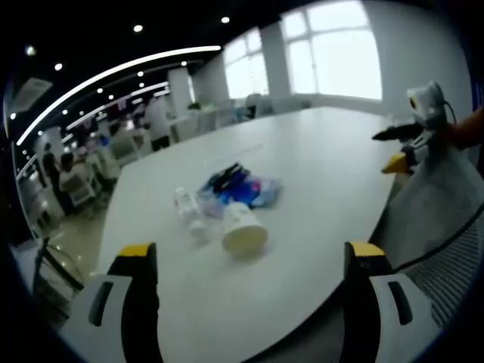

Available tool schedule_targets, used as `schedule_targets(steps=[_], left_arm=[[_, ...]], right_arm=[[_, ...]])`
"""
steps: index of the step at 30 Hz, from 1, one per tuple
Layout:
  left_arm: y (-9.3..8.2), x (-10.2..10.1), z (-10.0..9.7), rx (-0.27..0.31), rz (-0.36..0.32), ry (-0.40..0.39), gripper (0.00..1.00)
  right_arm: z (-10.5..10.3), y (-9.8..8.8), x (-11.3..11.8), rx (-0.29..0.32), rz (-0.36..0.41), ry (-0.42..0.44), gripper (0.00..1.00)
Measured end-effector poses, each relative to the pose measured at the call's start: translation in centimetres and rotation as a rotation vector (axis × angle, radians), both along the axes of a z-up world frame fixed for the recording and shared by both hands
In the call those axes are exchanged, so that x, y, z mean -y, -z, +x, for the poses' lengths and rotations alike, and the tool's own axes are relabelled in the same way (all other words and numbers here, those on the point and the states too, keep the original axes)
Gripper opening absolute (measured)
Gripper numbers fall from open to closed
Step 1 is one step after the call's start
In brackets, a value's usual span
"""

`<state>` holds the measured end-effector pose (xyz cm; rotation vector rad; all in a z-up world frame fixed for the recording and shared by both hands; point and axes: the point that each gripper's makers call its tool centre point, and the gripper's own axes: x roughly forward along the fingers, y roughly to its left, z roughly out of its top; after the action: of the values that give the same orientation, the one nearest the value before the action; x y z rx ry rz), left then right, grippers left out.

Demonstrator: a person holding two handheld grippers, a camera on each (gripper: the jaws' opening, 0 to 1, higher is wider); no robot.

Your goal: Arrange the tabletop items into an orderly group along one side of the table until the central work area is clear of visible clutter.

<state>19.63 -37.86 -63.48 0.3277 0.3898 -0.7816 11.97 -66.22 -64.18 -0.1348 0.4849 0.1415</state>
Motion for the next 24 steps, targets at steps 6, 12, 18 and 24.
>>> schedule_targets(steps=[6, 12, 18, 24], left_arm=[[0.08, 0.09, -0.09, -0.010, -0.007, 0.003, 1.00], [-0.04, 0.21, -0.14, -0.016, -0.019, 0.004, 1.00], [0.02, 0.29, -0.18, -0.023, -0.025, 0.004, 1.00], [-0.01, 0.35, -0.22, -0.026, -0.029, 0.006, 1.00]], right_arm=[[-0.04, 0.06, -0.08, -0.005, 0.002, -0.004, 0.92], [-0.08, 0.10, -0.06, -0.007, 0.001, -0.004, 0.92], [-0.08, 0.08, 0.01, -0.006, 0.001, -0.002, 0.92], [-0.09, 0.08, 0.09, -0.006, 0.001, 0.001, 0.91]])
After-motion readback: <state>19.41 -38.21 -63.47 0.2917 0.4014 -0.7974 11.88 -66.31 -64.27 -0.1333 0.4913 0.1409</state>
